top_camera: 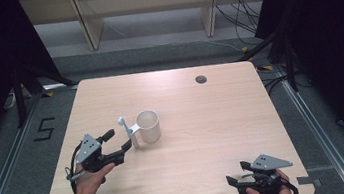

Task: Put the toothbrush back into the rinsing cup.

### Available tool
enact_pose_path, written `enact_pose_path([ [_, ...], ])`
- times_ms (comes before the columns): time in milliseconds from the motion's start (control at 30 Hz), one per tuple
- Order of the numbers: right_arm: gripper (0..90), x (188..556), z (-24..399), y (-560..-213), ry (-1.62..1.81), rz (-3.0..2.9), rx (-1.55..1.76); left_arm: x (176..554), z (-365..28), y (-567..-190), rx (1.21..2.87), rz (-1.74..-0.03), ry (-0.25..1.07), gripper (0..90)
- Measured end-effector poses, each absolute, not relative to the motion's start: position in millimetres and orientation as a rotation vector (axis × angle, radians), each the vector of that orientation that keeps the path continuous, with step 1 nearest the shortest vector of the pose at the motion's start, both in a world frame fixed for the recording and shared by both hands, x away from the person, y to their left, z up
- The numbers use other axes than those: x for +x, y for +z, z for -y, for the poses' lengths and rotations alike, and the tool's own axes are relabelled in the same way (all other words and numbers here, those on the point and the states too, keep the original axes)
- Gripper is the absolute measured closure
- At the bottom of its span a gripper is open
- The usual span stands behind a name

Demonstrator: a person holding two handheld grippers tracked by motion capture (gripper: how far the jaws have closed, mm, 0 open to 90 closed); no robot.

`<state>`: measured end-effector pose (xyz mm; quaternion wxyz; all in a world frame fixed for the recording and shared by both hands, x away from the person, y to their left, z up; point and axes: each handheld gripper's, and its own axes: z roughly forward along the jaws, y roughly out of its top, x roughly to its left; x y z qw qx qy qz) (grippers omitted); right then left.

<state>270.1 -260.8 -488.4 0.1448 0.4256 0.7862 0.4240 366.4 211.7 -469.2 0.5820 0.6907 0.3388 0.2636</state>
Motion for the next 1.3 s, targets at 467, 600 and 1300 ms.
enact_pose_path([
  [467,26.2,270.1,260.5,-488.6,1.221,-2.268,1.224,356.9,-215.0,-472.9,1.656,-0.813,0.583,18.9],
  [600,26.2,270.1,260.6,-488.5,1.223,-2.266,1.226,354.7,-214.6,-472.9,1.649,-0.810,0.571,18.8],
  [1300,26.2,270.0,260.3,-488.5,1.220,-2.268,1.224,328.4,-214.6,-473.2,1.698,-0.795,0.536,17.4],
])
